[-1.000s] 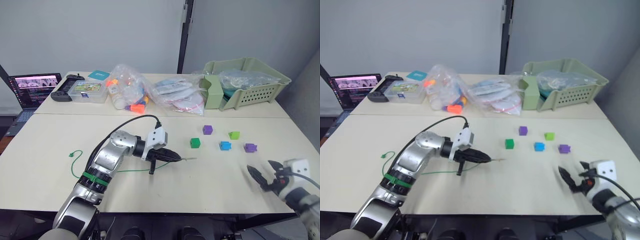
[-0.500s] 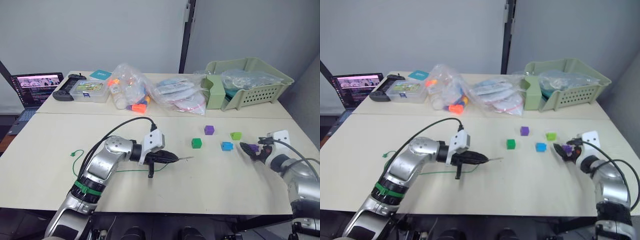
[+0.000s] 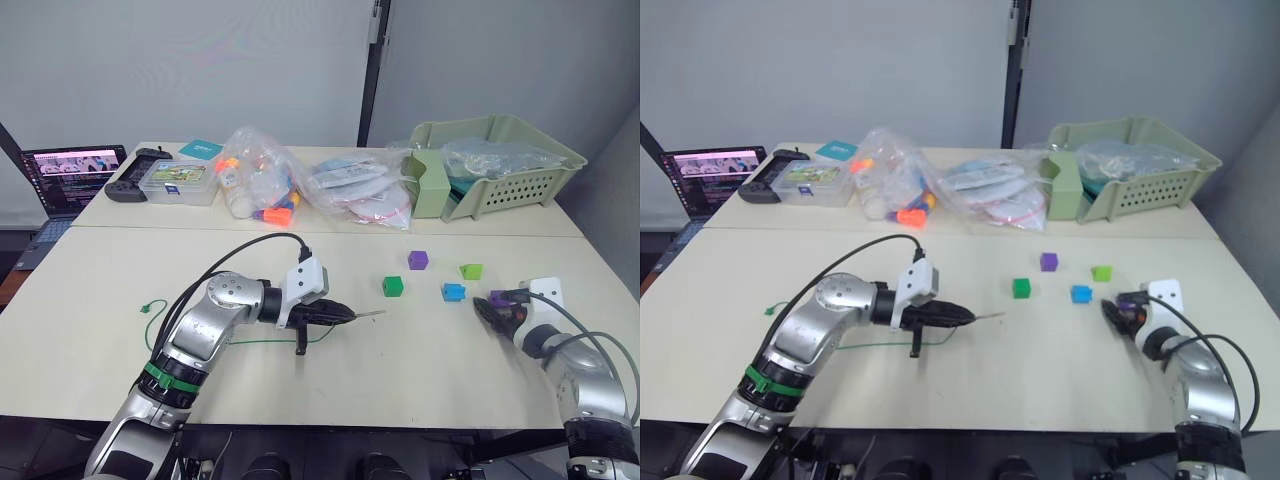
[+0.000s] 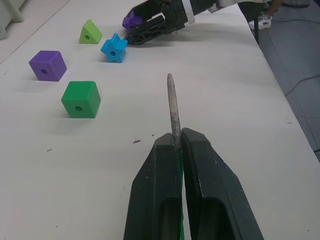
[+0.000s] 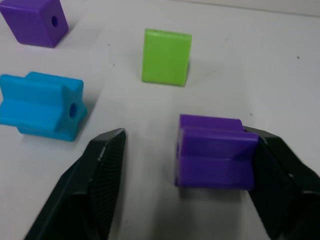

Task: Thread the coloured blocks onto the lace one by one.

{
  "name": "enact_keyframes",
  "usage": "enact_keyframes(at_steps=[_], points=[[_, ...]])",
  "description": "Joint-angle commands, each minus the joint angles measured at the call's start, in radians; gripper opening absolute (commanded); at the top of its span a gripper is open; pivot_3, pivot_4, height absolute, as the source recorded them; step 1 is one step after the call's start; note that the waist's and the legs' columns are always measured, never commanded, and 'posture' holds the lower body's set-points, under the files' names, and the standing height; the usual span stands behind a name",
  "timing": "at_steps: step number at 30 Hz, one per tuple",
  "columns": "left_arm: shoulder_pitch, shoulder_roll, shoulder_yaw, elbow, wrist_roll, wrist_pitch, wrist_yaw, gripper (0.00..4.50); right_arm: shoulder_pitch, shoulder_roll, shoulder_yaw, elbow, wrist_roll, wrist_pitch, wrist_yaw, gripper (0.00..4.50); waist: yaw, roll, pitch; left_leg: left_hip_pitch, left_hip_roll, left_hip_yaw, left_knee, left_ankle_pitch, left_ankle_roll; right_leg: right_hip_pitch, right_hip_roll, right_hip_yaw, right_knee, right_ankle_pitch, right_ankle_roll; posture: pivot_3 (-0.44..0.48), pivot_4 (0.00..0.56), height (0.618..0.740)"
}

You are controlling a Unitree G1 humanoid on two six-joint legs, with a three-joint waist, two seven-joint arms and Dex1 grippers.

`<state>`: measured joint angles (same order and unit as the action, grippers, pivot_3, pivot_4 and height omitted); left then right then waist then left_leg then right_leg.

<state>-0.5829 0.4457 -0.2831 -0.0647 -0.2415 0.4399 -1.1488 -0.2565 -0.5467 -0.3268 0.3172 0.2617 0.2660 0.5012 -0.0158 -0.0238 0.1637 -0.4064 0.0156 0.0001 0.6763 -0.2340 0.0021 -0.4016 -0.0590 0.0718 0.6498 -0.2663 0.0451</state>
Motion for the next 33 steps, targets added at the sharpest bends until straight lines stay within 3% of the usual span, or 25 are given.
enact_keyframes(at_steps=[1, 3, 4, 9, 15, 21, 26, 33], points=[[-0.024, -0.007, -0.001, -0.007, -0.014, -0.019, -0.005, 0.00, -0.010, 0.004, -0.045, -0.046, 0.039, 0.012, -0.030, 1.99, 0.000, 0.000, 0.000, 0.000, 0.000, 0.000, 0.000, 0.000, 0.000, 0.000, 0.000, 0.000, 0.000, 0.000, 0.000, 0.000, 0.150, 0.737], [-0.029, -0.011, -0.004, 0.000, -0.014, -0.023, -0.008, 0.00, -0.009, 0.006, -0.058, -0.061, 0.055, 0.020, -0.034, 1.30, -0.001, 0.000, 0.000, 0.000, 0.000, 0.000, 0.000, 0.000, 0.000, 0.000, 0.000, 0.000, 0.000, 0.000, 0.000, 0.000, 0.150, 0.737], [-0.031, -0.013, -0.005, 0.003, -0.015, -0.025, -0.010, 0.00, -0.005, 0.004, -0.065, -0.071, 0.064, 0.025, -0.035, 1.19, 0.000, 0.000, 0.000, 0.000, 0.000, 0.000, 0.000, 0.000, 0.000, 0.000, 0.000, 0.000, 0.000, 0.000, 0.000, 0.000, 0.150, 0.737], [-0.033, -0.024, -0.012, 0.017, -0.018, -0.033, -0.021, 0.00, 0.069, -0.012, -0.123, -0.207, 0.133, 0.085, -0.018, 1.19, 0.003, 0.000, 0.000, -0.001, 0.000, 0.000, 0.000, 0.000, 0.000, 0.000, 0.000, 0.000, 0.000, 0.000, 0.000, 0.000, 0.150, 0.737], [-0.052, -0.025, -0.035, 0.075, 0.001, -0.075, -0.061, 0.00, 0.276, -0.019, -0.132, -0.558, 0.264, 0.251, 0.018, 1.19, 0.001, 0.000, 0.000, -0.001, 0.000, -0.001, 0.000, 0.000, 0.000, 0.000, 0.000, -0.001, -0.001, 0.000, 0.000, 0.000, 0.150, 0.737], [-0.069, -0.016, -0.070, 0.159, 0.037, -0.148, -0.101, 0.00, 0.349, 0.096, 0.010, -0.790, 0.241, 0.364, -0.128, 1.19, -0.010, 0.000, 0.000, 0.000, 0.001, -0.001, 0.000, 0.000, 0.000, 0.000, 0.002, 0.000, 0.000, 0.000, 0.000, 0.000, 0.150, 0.737], [-0.062, -0.015, -0.076, 0.170, 0.046, -0.164, -0.112, 0.00, 0.370, 0.254, 0.154, -0.819, 0.154, 0.361, -0.280, 1.19, -0.002, 0.000, 0.000, -0.002, 0.000, -0.001, 0.000, 0.000, 0.001, -0.002, 0.001, 0.000, 0.000, 0.000, 0.000, 0.000, 0.150, 0.737], [-0.048, -0.004, -0.063, 0.169, 0.051, -0.178, -0.103, 0.00, 0.417, 0.331, 0.259, -0.837, 0.030, 0.338, -0.382, 1.19, 0.001, 0.000, 0.000, -0.002, 0.001, -0.001, 0.000, 0.000, 0.000, -0.002, 0.001, 0.000, -0.001, 0.000, 0.000, 0.000, 0.150, 0.737]])
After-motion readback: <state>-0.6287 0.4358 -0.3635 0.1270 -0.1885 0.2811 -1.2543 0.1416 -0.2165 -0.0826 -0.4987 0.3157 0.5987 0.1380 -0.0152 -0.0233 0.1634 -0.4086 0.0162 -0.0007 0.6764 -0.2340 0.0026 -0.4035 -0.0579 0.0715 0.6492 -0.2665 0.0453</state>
